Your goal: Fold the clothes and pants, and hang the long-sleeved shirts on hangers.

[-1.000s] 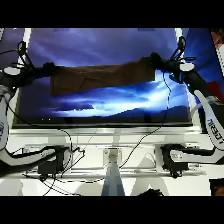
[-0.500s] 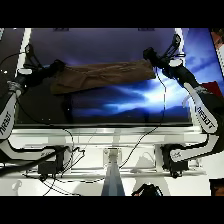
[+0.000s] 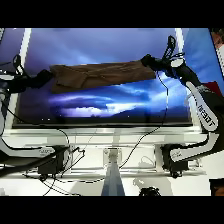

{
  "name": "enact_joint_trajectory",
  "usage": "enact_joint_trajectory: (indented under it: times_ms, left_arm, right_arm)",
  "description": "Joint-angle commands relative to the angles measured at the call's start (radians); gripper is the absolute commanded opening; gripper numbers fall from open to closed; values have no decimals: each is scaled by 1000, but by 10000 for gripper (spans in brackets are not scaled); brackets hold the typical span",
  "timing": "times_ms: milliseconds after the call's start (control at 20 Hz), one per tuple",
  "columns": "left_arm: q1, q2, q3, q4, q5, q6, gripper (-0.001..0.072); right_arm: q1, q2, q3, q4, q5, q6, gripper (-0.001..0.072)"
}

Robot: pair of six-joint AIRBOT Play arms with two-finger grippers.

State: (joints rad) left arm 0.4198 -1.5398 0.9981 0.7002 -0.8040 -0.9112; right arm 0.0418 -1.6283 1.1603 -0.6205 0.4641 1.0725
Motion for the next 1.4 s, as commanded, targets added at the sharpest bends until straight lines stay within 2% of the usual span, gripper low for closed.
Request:
enact_joint_trajectory:
  times_ms: [0,250,350,400,450,500,550,700,750,800,900,1000,1150,1300,1350]
  left_arm:
    - [32,-58,0,39,-122,22,720]
    - [-66,-89,17,-22,-106,151,715]
    - [-115,-89,31,-24,-86,158,677]
    - [-138,-89,35,-21,-80,157,578]
    - [-162,-89,38,-20,-69,158,398]
    - [-180,-89,45,-19,-67,158,183]
    - [-192,-88,59,-19,-69,157,21]
    - [-202,-55,156,-19,-169,156,14]
    - [-202,-31,197,-17,-226,156,14]
    - [-202,1,238,-16,-293,141,14]
    - [-202,71,306,-17,-413,54,14]
    - [-203,153,344,-21,-509,-49,14]
    - [-203,292,349,-21,-597,-152,15]
    - [-203,415,349,-20,-638,-175,15]
    - [-203,444,349,-21,-637,-175,15]
  right_arm:
    - [-3,-1,1,-35,39,-16,566]
    - [10,-1,1,-37,67,-19,586]
    - [35,-1,2,-43,67,-19,582]
    - [50,-1,2,-48,66,-19,580]
    - [69,-1,2,-62,61,-19,578]
    - [90,-1,2,-77,52,-19,540]
    - [107,-1,4,-93,47,-19,488]
    - [148,2,64,-132,81,-19,238]
    - [161,4,101,-134,112,-19,49]
    - [175,5,135,-135,134,-18,12]
    - [218,5,203,-137,163,2,12]
    - [277,3,241,-138,175,86,12]
    - [390,-27,256,-139,181,131,11]
    - [539,-82,257,-125,176,257,11]
    - [596,-96,257,-113,158,262,11]
